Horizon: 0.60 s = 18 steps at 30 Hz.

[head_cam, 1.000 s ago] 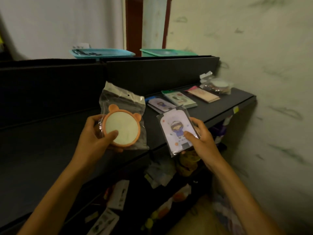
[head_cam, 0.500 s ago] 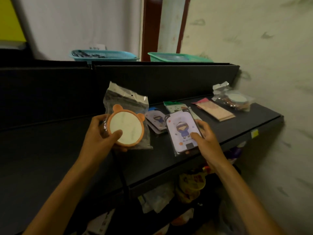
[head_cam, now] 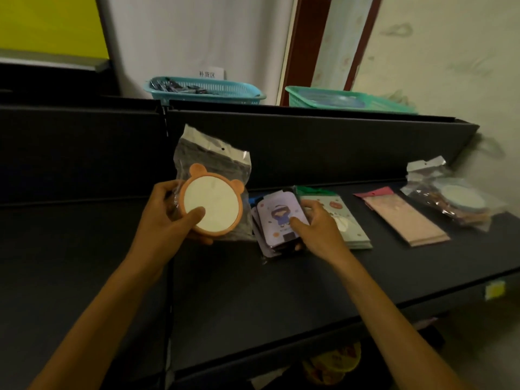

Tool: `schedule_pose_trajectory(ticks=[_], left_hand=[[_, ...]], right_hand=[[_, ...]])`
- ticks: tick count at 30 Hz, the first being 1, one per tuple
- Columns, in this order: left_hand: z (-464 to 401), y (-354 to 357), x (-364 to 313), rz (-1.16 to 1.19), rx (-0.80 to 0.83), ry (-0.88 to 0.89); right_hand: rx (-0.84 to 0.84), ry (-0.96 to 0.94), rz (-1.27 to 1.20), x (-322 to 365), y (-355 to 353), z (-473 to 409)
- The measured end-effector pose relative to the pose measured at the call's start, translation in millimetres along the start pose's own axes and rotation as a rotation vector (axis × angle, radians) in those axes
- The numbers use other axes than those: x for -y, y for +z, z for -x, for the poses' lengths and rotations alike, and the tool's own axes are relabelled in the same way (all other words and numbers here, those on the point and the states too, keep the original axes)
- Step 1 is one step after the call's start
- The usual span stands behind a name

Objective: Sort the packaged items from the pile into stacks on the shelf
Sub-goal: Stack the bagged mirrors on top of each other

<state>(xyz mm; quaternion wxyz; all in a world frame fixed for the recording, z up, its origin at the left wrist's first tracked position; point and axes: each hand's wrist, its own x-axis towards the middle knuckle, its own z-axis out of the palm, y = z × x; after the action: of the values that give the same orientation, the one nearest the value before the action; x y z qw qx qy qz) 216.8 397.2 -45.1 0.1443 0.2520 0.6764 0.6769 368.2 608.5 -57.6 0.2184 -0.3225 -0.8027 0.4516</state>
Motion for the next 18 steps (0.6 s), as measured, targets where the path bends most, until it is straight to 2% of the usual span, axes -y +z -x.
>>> schedule_pose_trajectory(ticks=[5,10,13,18], left_hand=[[-7.1,24.3,-2.8,-0.027,-0.012,0.024],[-10.3,75.3,-3.1,-0.031,0.033,0.043],[-11.6,117.8,-1.3,-0.059,0.046,0.057],[-10.7,193.1,0.7,-0.094,0.073,0.005]], right_hand=[[-0.061,-0.127,0.393,-10.0,-25.6,-7.1],[-0.067,-0.304,0.613,-39.6,-91.3,-18.6],[-0.022,-0.274,0.72,-65.8,-132.0,-21.5],[-0.028,-0.264,0.743,-108.0,-193.7,-26.8]])
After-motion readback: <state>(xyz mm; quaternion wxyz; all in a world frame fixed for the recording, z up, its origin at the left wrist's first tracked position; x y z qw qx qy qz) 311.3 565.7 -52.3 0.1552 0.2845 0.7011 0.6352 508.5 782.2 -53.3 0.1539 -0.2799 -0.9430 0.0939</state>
